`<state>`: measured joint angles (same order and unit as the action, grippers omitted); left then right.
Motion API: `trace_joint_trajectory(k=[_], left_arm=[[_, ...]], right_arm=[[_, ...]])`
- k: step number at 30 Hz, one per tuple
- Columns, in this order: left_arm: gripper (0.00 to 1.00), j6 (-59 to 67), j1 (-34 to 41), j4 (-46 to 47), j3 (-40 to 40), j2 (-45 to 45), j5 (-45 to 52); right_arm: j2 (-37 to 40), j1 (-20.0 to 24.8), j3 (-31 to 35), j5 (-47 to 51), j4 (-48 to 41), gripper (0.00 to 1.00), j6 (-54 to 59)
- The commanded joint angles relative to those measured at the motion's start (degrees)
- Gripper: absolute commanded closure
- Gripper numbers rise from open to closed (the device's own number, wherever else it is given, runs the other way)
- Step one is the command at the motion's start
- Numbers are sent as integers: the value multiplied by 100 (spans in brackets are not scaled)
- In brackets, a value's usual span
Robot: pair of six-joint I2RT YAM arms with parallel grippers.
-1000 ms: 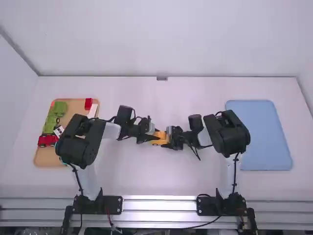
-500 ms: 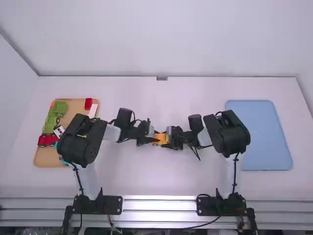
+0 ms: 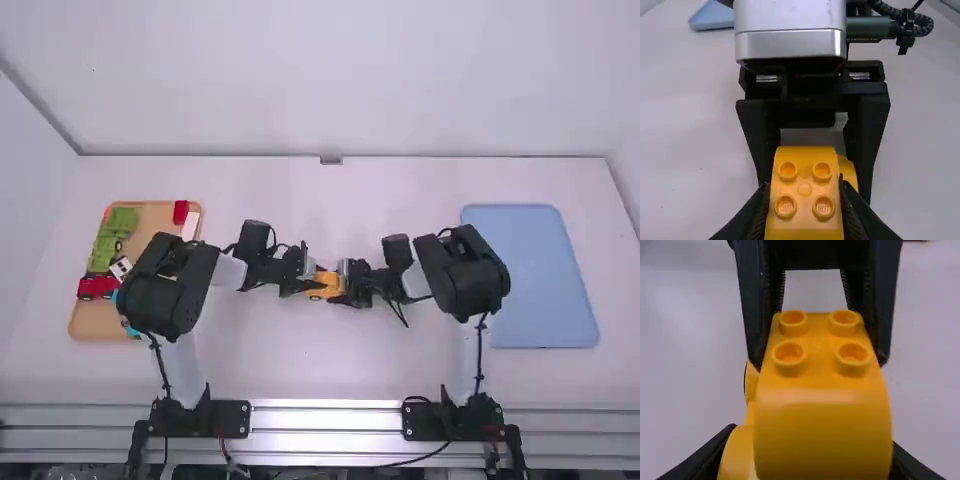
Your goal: Assemble lego blocks to make yellow taxi
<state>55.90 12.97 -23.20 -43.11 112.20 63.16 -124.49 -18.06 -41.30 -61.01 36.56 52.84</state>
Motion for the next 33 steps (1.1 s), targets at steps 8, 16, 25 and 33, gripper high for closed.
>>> trace_joint_trajectory(k=[8, 16, 25, 33], left_arm=[[85, -254, 55, -37, 87, 260, 44], [84, -251, 31, 330, -70, 125, -293], [85, -254, 2, 739, -313, 114, -361], [85, -98, 55, 1051, -310, 116, -101]], right_arm=[[-79, 31, -74, 105, -98, 57, 17], [-79, 48, -74, 111, -98, 57, 17], [-79, 144, -63, 203, -103, 57, 11], [-79, 146, -79, 109, -70, 57, 17]])
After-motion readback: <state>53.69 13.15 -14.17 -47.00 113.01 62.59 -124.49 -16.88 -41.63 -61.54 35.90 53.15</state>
